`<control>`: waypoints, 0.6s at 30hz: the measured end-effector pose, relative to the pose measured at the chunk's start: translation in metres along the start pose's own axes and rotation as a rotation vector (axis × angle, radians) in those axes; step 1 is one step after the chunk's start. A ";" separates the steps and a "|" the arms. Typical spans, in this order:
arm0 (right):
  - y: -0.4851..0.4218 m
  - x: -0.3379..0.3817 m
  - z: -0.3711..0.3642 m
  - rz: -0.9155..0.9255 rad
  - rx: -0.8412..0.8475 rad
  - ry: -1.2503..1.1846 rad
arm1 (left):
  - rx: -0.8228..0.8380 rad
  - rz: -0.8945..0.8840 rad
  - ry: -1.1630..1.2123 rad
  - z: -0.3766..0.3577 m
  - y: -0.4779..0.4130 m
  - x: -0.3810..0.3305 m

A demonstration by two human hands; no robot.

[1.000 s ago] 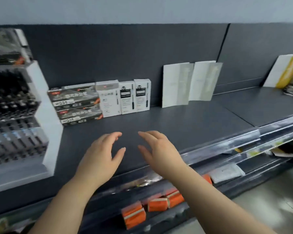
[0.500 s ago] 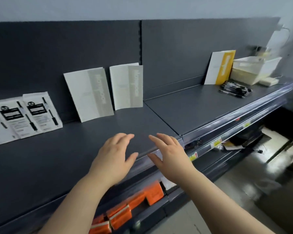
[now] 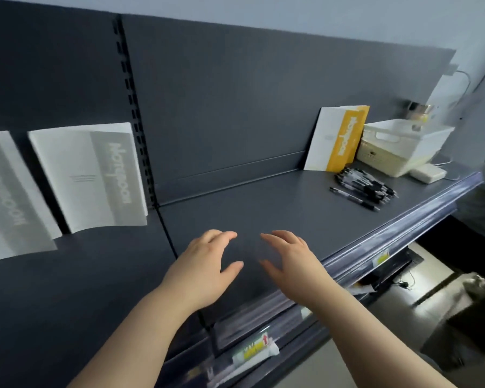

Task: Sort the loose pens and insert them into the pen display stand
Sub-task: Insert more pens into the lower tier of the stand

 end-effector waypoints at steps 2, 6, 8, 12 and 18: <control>-0.017 -0.027 0.010 -0.012 -0.012 -0.035 | 0.018 0.010 0.037 -0.010 -0.022 -0.015; -0.052 -0.094 0.034 -0.037 -0.003 -0.038 | 0.036 0.077 0.128 -0.039 -0.070 -0.046; -0.073 -0.135 0.048 -0.046 0.005 -0.023 | 0.046 0.123 0.210 -0.059 -0.095 -0.067; -0.114 -0.216 0.076 -0.035 0.000 -0.043 | 0.062 0.196 0.316 -0.104 -0.149 -0.119; -0.158 -0.322 0.121 -0.021 -0.010 -0.128 | -0.034 0.388 0.462 -0.151 -0.236 -0.180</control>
Point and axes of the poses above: each hand's wrist, its own y-axis away from the middle knuckle, its own z-axis out of the back of the hand, x = y × z, the point moved 4 cm from there along -y, towards the middle knuckle, and after that the axes turned 2 degrees about -z, right-handed, at the moved point
